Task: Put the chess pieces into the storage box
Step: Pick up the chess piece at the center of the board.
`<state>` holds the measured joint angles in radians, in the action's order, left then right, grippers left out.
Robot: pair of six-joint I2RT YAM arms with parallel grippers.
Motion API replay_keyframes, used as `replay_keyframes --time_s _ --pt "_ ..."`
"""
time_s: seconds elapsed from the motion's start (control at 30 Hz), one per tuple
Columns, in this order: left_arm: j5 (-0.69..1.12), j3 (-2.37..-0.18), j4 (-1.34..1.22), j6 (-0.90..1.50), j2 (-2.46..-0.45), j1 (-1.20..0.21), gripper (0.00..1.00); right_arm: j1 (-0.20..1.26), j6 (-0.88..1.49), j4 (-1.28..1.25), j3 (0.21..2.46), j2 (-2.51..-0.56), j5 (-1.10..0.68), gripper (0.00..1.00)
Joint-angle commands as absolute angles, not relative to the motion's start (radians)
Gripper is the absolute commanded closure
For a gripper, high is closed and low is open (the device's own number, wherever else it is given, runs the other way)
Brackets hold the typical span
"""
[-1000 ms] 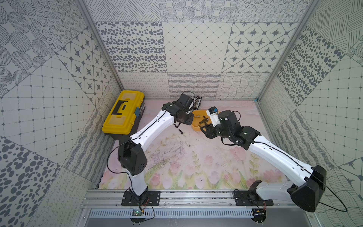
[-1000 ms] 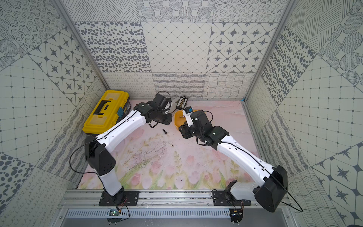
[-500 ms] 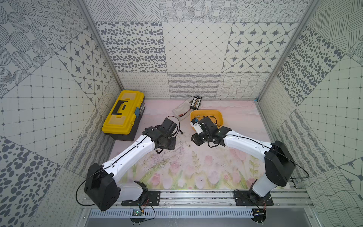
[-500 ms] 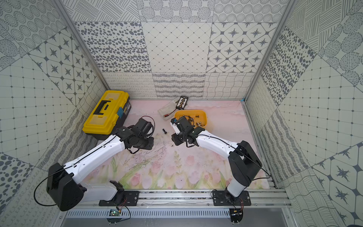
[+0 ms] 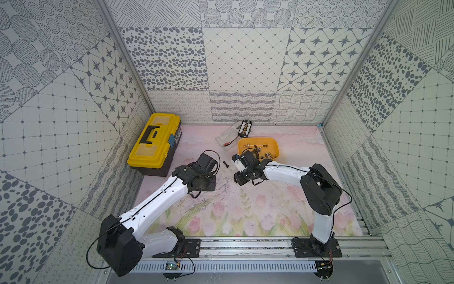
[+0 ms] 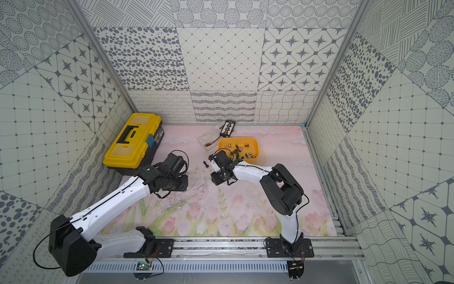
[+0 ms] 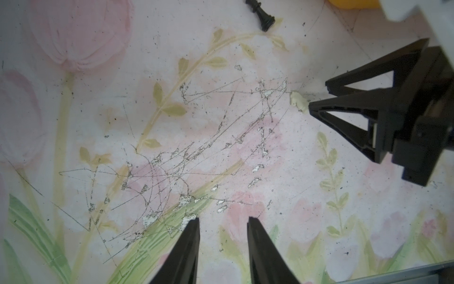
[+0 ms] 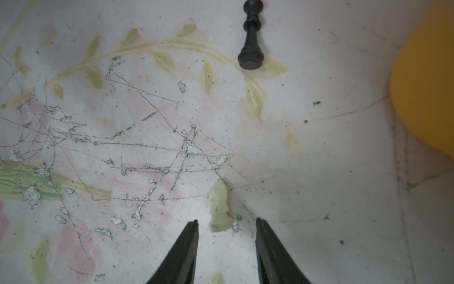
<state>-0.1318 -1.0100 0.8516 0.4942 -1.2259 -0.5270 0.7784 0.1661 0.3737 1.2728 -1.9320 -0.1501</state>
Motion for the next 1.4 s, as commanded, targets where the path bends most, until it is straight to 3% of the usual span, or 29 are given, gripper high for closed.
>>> replay_keyframes --time_s 0.0,0.43,0.9,1.07,1.37 --pt "-0.114 -1.003 0.825 0.518 -1.235 -0.515 0.62 0.78 0.145 0.355 1.313 -1.978 -0.174 0.58" --pt "-0.107 -0.989 0.818 0.505 -1.259 -0.515 0.62 0.815 0.091 0.452 1.331 -2.024 -0.076 0.76" --pt "-0.108 -1.021 0.808 0.495 -1.302 -0.515 0.62 0.844 0.079 0.468 1.298 -2.004 -0.026 0.67" --pt "-0.118 -1.015 0.803 0.5 -1.301 -0.515 0.62 0.847 0.075 0.464 1.296 -1.984 -0.021 0.8" --pt "-0.129 -1.041 0.765 0.497 -1.367 -0.515 0.62 0.831 0.154 0.421 1.297 -1.816 -0.042 0.81"
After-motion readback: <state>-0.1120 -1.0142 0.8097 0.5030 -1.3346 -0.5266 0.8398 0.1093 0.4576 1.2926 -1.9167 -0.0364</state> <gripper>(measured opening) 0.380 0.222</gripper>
